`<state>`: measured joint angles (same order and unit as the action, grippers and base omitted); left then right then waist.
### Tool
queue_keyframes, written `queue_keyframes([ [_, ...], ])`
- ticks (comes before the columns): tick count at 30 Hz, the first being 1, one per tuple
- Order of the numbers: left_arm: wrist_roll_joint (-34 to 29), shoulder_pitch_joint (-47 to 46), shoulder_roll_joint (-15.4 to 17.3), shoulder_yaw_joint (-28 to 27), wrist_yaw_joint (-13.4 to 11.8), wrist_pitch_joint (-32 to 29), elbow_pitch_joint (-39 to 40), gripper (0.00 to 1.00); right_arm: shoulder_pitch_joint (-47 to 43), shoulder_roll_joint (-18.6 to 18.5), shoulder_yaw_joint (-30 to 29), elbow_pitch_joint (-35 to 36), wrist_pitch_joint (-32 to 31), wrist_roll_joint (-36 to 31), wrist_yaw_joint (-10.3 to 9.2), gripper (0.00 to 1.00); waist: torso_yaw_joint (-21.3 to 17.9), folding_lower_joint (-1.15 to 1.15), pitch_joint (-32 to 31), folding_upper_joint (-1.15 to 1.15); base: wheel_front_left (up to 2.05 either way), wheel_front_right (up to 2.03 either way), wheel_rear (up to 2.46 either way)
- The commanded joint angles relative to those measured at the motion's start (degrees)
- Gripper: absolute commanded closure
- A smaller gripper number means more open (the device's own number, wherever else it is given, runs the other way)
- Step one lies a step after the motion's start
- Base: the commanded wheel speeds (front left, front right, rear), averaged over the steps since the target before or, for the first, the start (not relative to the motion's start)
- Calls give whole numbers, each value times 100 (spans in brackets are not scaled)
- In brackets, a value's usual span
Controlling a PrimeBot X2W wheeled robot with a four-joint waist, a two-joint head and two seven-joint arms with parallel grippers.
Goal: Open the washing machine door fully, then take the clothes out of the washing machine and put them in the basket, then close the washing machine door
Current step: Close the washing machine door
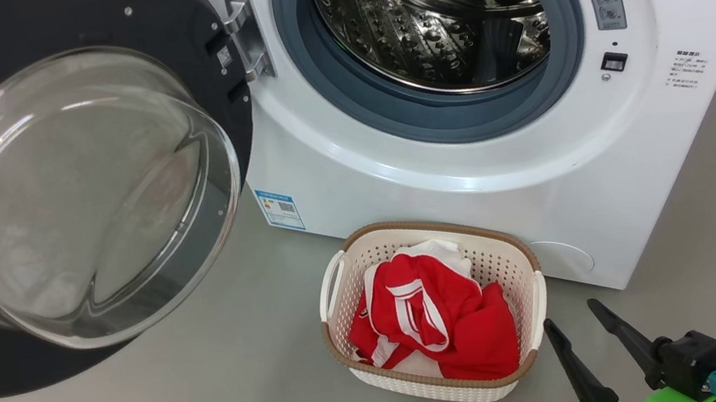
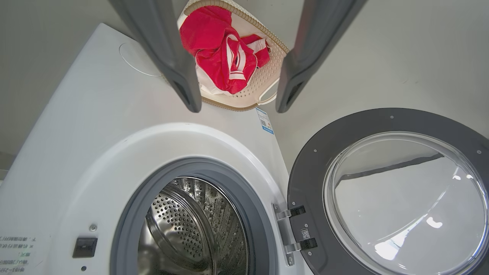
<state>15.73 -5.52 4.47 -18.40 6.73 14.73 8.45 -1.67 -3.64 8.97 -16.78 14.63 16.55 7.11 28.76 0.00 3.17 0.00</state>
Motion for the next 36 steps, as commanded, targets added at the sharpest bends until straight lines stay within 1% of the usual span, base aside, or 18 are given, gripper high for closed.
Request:
queue_keyframes([
  [1, -7, -458, 339, -335, 50, 27, 204, 100, 54, -10, 71, 161, 37, -62, 37, 0, -9, 0, -12, 0, 0, 0, 0],
  [3, 58, -902, 679, -500, 67, 27, 182, 100, 17, 9, 24, 196, 37, -78, 37, 0, -29, 0, -25, 0, 0, 0, 0],
  [5, 262, -1344, 1096, -532, 71, 27, 51, 100, -19, 27, -41, 230, 37, -84, 37, 0, -56, 0, -43, 0, 0, 0, 0],
  [8, 729, -1952, 1588, -596, 73, 27, -300, 100, -94, 45, -100, 282, 37, -96, 37, 0, -92, 0, -66, 0, 0, 0, 0],
  [10, 1180, -2335, 1864, -721, 74, 27, -721, 100, -129, 54, -116, 312, 37, -110, 37, 0, -149, 0, -45, 0, 0, 0, 0],
  [13, 1882, -2913, 2257, -960, 74, 27, -1572, 100, -160, 61, -141, 348, 37, -149, 37, 0, -206, 0, 14, 0, 0, 0, 0],
  [15, 2310, -3215, 2495, -1075, 75, -22, -2356, 100, -157, 63, -142, 358, 37, -173, 37, 0, -243, 0, 58, 0, 0, 0, 0],
  [17, 2710, -3528, 2763, -1141, 75, -281, -3195, 100, -135, 63, -157, 354, 37, -196, 37, 0, -272, 0, 98, 0, 0, 0, 0],
  [18, 2848, -3650, 2903, -1137, 75, -527, -3639, 100, -126, 64, -163, 354, 37, -205, 37, 0, -287, 0, 108, 0, 0, 0, 0],
  [19, 2959, -3773, 3042, -1113, 75, -760, -4023, 100, -120, 64, -169, 355, 37, -213, 37, 0, -306, 0, 119, 0, 0, 0, 0],
  [21, 3068, -3979, 3305, -1035, 75, -1035, -4602, 100, -113, 66, -173, 361, 37, -224, 37, 0, -342, 0, 125, 0, 0, 0, 0],
  [23, 3249, -4156, 3463, -982, 75, -1503, -5197, 100, -118, 67, -167, 364, 37, -228, 37, 0, -373, 0, 120, 0, 0, 0, 0],
  [25, 3293, -4249, 3615, -783, 75, -2033, -5670, 100, -124, 69, -168, 374, 37, -232, 37, 0, -389, 0, 116, 0, 0, 0, 0],
  [28, 3326, -4332, 3759, -489, 75, -2643, -6118, 100, -124, 70, -143, 416, 37, -293, 37, 0, -410, 0, 116, 0, 0, 0, 0],
  [29, 3326, -4332, 3759, -489, 75, -2643, -6118, 100, -124, 70, -143, 416, 37, -293, 37, 0, -410, 0, 116, 0, 0, 0, 0],
  [31, 3380, -4362, 3807, -331, 75, -3060, -6349, 100, -113, 70, -106, 468, 37, -364, 37, 0, -434, 0, 121, 0, 0, 0, 0],
  [33, 3418, -4356, 3878, -198, 75, -3348, -6484, 100, -94, 65, -73, 534, 37, -405, 37, 0, -471, 0, 132, 0, 0, 0, 0],
  [36, 3522, -4362, 3977, -119, 75, -3567, -6597, 100, -78, 48, -33, 614, 37, -437, 37, 0, -530, 0, 161, 0, 0, 0, 0],
])
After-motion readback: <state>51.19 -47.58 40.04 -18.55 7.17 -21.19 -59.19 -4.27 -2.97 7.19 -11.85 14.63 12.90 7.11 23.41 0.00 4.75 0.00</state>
